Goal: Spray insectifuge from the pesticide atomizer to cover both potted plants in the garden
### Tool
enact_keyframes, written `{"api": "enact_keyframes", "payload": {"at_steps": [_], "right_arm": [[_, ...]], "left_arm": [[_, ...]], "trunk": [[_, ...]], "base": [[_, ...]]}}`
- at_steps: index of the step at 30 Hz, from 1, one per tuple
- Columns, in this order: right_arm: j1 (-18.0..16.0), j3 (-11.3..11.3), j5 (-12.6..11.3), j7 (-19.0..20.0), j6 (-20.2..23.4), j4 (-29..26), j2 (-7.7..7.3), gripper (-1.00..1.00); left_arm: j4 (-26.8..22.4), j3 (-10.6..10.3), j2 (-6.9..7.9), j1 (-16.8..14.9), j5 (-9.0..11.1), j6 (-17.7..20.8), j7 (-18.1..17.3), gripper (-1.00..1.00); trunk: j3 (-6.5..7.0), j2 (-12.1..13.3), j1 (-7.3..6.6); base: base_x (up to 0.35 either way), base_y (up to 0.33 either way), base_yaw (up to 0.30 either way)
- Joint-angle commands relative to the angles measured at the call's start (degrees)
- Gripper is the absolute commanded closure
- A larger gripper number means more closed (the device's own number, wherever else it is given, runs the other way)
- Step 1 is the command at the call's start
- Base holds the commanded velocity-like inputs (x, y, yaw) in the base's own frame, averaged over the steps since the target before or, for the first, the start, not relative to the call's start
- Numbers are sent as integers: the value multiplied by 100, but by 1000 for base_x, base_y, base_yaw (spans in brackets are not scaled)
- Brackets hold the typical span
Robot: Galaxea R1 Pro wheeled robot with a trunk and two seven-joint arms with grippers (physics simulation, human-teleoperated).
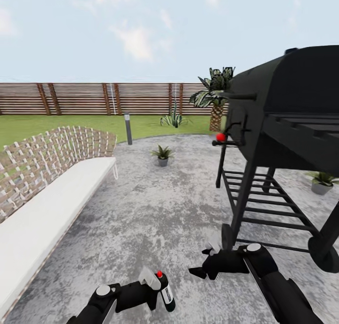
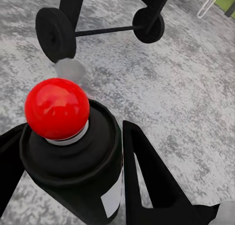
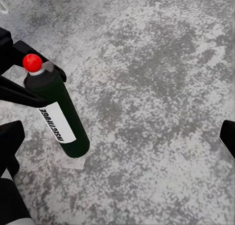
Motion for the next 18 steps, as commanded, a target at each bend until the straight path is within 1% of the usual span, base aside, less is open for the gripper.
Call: {"api": "enact_keyframes", "payload": {"at_steps": [1, 18], "right_arm": [[0, 1, 4, -1, 0, 0, 0, -100], [0, 0, 6, 0, 0, 0, 0, -100]], "left_arm": [[0, 0, 0, 0, 3, 0, -1, 100], [7, -3, -1, -1, 3, -9, 5, 100]], "trunk": [[1, 0, 0], [1, 0, 0]], "base": [[290, 172, 0], [290, 172, 0]]}}
